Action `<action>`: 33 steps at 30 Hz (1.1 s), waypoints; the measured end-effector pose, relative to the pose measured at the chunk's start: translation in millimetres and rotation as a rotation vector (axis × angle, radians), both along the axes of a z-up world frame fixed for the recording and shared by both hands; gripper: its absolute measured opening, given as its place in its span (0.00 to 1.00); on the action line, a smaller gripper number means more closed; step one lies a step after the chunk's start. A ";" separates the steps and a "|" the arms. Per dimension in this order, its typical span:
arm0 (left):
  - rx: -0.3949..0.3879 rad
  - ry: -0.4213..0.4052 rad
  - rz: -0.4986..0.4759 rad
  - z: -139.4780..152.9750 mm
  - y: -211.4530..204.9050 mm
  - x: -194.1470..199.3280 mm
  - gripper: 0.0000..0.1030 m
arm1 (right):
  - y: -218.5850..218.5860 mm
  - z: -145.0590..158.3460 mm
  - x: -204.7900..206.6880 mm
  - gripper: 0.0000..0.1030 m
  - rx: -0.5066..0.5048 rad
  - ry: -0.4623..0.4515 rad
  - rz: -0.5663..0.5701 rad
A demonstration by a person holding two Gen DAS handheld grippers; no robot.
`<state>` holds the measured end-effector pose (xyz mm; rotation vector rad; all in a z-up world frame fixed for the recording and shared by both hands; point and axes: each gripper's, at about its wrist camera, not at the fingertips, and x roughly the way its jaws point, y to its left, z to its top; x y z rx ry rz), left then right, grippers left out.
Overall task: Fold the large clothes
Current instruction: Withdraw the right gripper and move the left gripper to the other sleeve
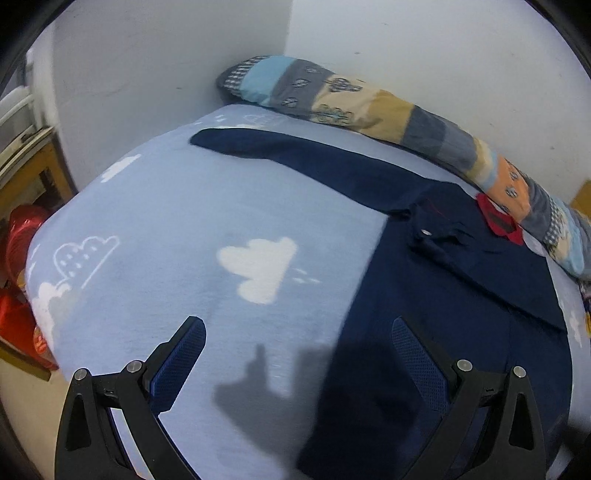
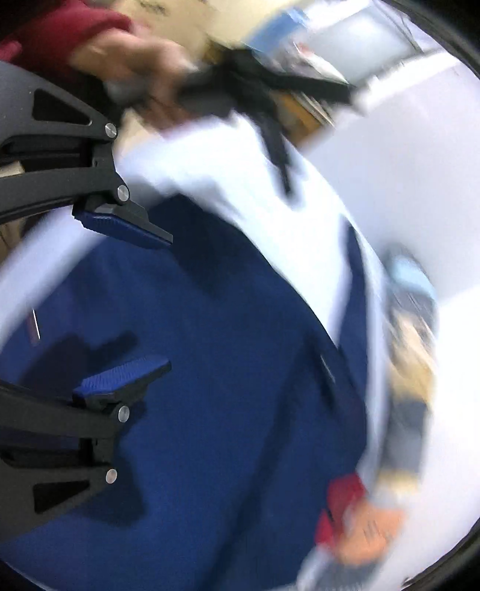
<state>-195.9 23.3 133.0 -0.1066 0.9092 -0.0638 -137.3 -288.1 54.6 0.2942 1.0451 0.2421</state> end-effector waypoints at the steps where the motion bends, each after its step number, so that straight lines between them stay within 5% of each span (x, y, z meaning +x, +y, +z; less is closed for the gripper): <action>1: 0.003 0.002 -0.020 0.5 -7.2 -0.8 0.99 | -21.0 2.7 5.3 0.66 -0.061 -0.007 -0.068; 7: 0.072 0.010 -0.161 -2.0 -69.3 -5.6 0.99 | -97.0 -25.1 17.6 0.68 -0.347 0.012 -0.363; 9: 0.104 0.006 -0.202 -3.0 -89.9 -8.3 0.99 | -105.1 -40.1 24.8 0.69 -0.405 0.102 -0.422; 11: 0.108 0.007 -0.238 -3.9 -110.2 -8.9 0.99 | -117.0 -43.9 41.7 0.68 -0.331 0.110 -0.419; 17: 0.110 -0.012 -0.320 -5.0 -156.1 -17.5 0.99 | -123.0 -28.4 43.7 0.75 -0.451 0.044 -0.424; 22: 0.126 -0.035 -0.373 -16.6 -178.0 -27.0 0.99 | -123.1 -24.4 41.1 0.75 -0.452 0.026 -0.407; 33: 0.128 -0.014 -0.374 -36.4 -197.6 -21.8 0.99 | -113.5 0.6 28.1 0.86 -0.522 -0.080 -0.400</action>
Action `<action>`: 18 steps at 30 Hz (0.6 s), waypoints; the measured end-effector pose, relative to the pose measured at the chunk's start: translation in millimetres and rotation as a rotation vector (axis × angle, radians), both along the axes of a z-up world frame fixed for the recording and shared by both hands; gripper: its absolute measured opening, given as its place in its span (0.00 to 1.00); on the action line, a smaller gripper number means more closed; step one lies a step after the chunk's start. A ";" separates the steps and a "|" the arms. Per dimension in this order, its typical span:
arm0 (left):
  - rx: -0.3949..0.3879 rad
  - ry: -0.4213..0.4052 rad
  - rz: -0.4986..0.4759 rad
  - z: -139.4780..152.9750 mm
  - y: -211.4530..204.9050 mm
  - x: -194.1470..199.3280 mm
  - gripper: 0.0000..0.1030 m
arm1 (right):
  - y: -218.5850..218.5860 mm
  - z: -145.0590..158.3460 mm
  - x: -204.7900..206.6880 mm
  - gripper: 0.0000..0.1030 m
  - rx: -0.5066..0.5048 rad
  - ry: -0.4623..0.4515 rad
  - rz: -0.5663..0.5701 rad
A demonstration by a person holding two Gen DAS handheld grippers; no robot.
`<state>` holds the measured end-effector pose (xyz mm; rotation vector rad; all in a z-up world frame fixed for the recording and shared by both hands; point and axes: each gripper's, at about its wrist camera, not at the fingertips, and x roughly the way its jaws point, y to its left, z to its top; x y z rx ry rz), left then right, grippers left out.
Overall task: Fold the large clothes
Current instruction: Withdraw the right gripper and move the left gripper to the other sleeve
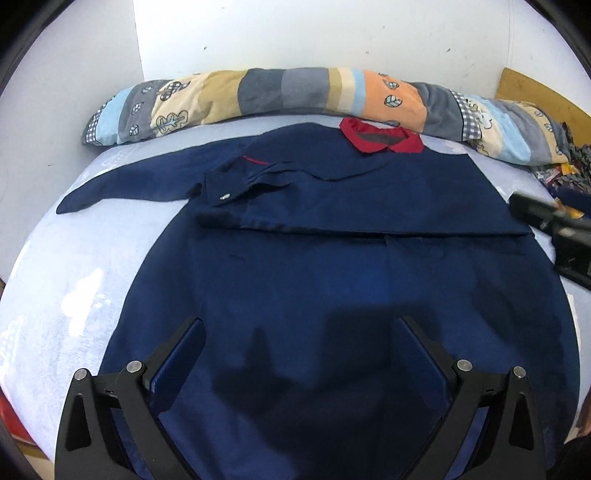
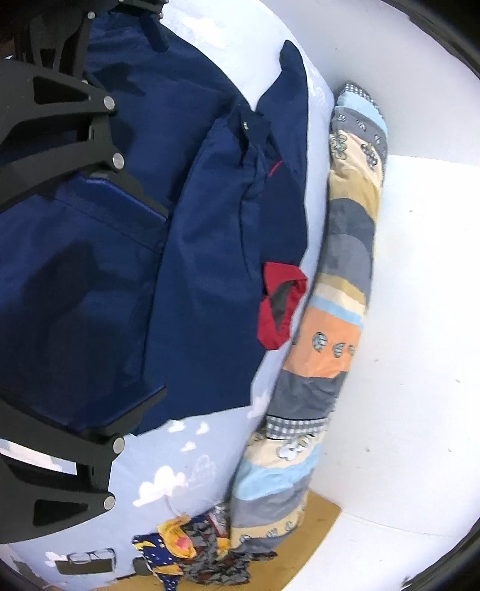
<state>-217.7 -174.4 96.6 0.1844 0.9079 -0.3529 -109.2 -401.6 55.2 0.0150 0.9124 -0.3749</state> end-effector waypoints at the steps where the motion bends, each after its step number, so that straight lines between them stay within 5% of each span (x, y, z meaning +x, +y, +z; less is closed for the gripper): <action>1: -0.002 0.005 0.003 0.1 -1.2 2.5 0.99 | 1.5 2.4 -0.8 0.87 -0.018 -0.009 0.001; 14: -0.016 0.001 0.032 0.9 2.8 7.8 0.99 | 11.2 23.9 -12.4 0.92 -0.111 -0.144 -0.036; 18: -0.014 -0.012 0.032 3.6 5.7 5.8 0.99 | 1.3 18.3 -7.3 0.91 -0.027 -0.126 -0.054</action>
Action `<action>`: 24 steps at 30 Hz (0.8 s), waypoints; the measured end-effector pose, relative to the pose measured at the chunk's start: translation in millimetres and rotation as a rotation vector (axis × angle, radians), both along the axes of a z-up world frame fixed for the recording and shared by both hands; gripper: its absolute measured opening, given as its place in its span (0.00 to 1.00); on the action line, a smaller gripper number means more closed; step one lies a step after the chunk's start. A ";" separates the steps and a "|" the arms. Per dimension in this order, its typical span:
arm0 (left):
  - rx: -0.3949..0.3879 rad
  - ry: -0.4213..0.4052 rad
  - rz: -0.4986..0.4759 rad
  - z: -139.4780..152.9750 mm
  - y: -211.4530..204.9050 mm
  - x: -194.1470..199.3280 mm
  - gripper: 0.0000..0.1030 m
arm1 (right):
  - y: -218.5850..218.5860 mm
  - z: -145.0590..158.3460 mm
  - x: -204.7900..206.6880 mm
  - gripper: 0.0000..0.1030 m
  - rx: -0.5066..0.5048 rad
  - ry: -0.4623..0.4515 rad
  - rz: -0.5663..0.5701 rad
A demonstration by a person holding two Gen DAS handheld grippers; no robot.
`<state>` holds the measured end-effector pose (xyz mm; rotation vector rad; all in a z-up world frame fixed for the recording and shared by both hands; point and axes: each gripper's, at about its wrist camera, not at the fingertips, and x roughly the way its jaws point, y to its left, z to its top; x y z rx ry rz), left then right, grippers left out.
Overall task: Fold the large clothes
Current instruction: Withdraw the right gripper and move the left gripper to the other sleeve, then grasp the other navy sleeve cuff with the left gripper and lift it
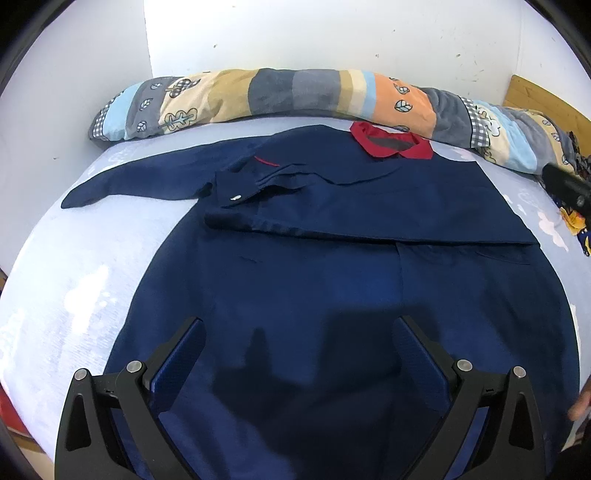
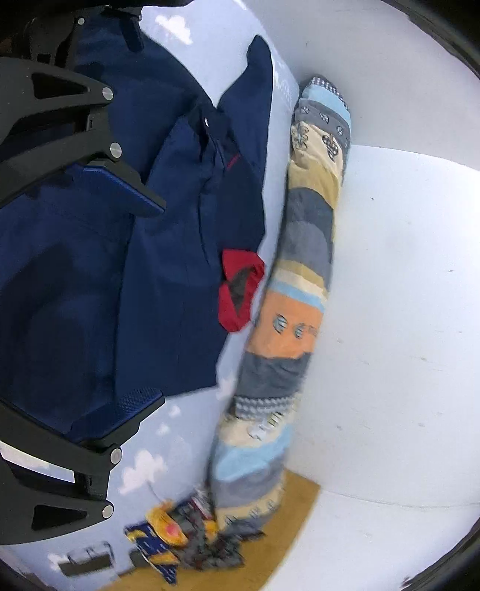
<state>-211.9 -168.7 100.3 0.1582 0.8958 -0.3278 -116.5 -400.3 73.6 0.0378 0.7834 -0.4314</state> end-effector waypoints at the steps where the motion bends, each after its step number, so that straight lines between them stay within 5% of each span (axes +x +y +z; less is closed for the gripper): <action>1: -0.003 0.001 0.001 0.7 1.6 0.5 0.99 | -3.1 -1.7 1.5 0.91 0.024 0.007 -0.010; 4: -0.043 0.023 0.025 6.6 15.2 9.2 0.99 | -10.0 -2.1 1.4 0.90 0.084 -0.002 -0.021; 7: -0.176 0.091 0.080 16.2 47.4 27.2 0.99 | -14.2 -0.4 -1.3 0.90 0.121 -0.001 -0.015; 16: -0.633 0.213 0.364 36.5 238.7 128.3 0.98 | -15.1 6.2 -9.8 0.92 0.154 0.001 -0.001; 19: -0.639 0.174 0.472 26.5 301.6 163.5 0.94 | -8.6 6.2 -10.8 0.92 0.138 0.008 0.025; 24: -0.704 0.183 0.630 -25.0 390.4 229.5 0.65 | -1.2 -2.7 -5.5 0.92 0.114 0.043 0.047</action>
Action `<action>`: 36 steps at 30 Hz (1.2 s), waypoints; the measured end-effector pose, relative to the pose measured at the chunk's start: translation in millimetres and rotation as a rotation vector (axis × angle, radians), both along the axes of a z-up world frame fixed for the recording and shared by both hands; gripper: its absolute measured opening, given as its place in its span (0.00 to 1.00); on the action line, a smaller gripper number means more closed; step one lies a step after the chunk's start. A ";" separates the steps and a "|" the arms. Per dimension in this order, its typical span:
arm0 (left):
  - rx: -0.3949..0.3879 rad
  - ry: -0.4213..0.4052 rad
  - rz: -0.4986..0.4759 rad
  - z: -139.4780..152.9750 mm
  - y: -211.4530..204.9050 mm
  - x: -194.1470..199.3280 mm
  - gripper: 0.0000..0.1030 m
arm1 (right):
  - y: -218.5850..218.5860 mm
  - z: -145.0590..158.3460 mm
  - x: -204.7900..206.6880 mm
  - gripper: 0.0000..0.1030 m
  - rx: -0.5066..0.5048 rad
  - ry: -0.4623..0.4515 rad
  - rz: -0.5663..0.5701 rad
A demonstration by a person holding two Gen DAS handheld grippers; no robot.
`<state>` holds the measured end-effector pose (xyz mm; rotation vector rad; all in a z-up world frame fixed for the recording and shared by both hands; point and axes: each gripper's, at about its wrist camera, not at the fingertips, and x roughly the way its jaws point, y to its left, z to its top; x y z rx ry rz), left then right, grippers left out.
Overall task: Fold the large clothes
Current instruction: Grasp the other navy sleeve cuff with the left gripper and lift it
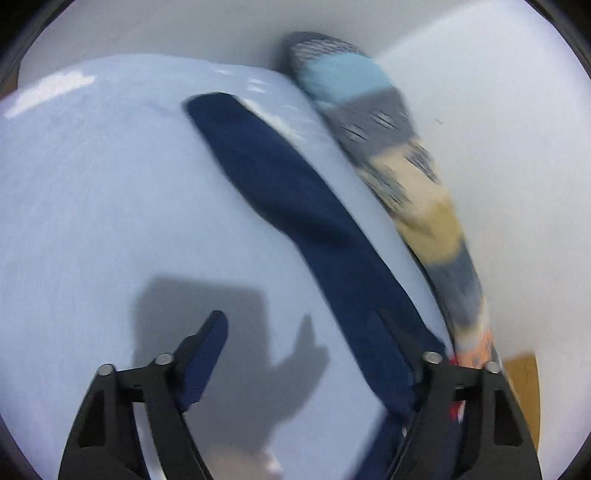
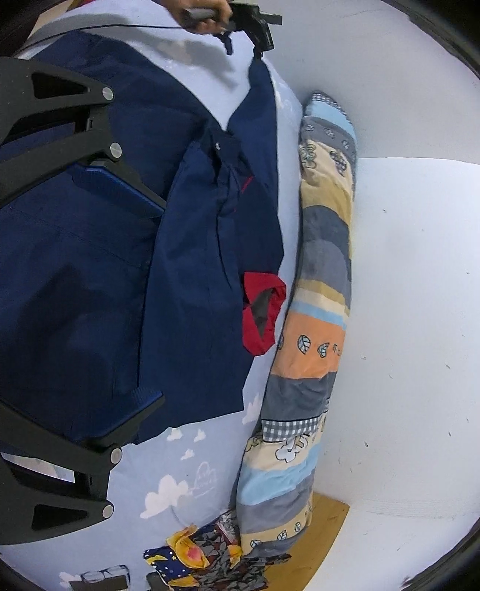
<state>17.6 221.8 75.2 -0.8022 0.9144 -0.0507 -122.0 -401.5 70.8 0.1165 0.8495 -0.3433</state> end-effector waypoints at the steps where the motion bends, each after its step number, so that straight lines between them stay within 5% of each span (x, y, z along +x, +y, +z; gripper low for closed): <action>1: -0.015 0.000 0.024 -9.7 8.9 5.6 0.59 | 1.5 -3.2 2.6 0.92 -0.002 0.011 0.005; 3: -0.098 -0.021 0.063 -30.4 34.1 26.6 0.53 | 4.1 -9.2 5.6 0.92 -0.017 0.028 0.007; 13: -0.265 -0.194 0.127 -97.0 79.9 104.1 0.42 | 12.2 -42.1 16.3 0.91 -0.065 0.103 0.018; 16: -0.234 -0.179 0.101 -99.9 63.7 117.2 0.01 | 5.4 -47.5 17.7 0.91 -0.061 0.119 -0.010; 17: -0.201 -0.182 0.103 -96.3 60.5 113.6 0.01 | 2.9 -47.0 17.0 0.91 -0.056 0.118 -0.020; 26: -0.002 -0.261 -0.026 -10.2 33.2 86.6 0.01 | -31.0 -19.3 1.3 0.91 0.006 0.036 -0.132; 36: 0.024 -0.377 -0.161 124.6 -20.9 42.7 0.01 | -94.2 6.7 -34.2 0.91 0.103 -0.071 -0.335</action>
